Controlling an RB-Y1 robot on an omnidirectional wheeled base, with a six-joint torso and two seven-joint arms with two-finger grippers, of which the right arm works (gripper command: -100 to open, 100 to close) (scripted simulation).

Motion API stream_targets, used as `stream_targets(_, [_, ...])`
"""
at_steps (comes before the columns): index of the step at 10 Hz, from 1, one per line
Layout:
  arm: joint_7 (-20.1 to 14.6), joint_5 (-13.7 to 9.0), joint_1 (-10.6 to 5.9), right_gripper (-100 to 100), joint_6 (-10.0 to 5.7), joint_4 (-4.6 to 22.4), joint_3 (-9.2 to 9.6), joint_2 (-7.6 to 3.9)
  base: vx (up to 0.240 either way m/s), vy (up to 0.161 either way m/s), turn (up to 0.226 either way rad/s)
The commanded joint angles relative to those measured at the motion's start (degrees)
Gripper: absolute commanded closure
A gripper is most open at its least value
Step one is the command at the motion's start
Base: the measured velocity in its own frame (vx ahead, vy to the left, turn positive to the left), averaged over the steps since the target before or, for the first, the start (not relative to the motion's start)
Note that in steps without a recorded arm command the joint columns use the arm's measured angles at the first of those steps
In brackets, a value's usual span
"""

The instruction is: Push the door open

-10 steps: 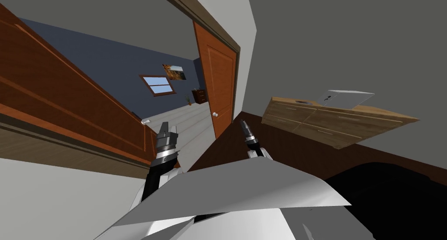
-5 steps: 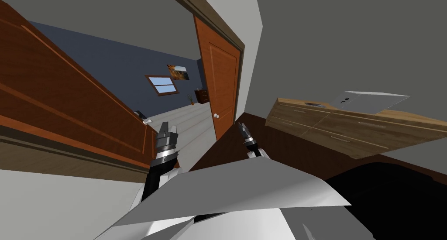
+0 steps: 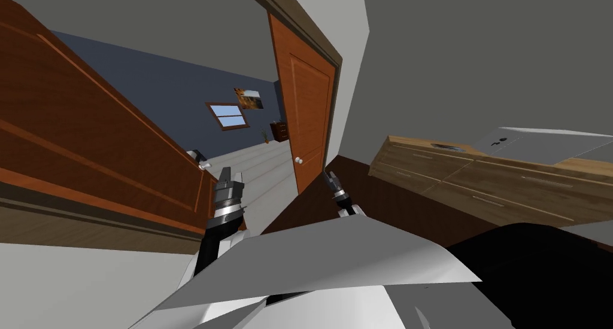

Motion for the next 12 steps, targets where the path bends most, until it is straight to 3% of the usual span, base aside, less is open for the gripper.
stream_targets(1, [1.8, 1.01, -0.35, -100, -0.48, 1.91, -0.01, 0.1, 0.085, -0.048, 0.07])
stream_targets(12, [12.62, 7.56, -3.05, -100, -3.17, 13.9, -0.06, 1.33, 0.093, -0.039, 0.079])
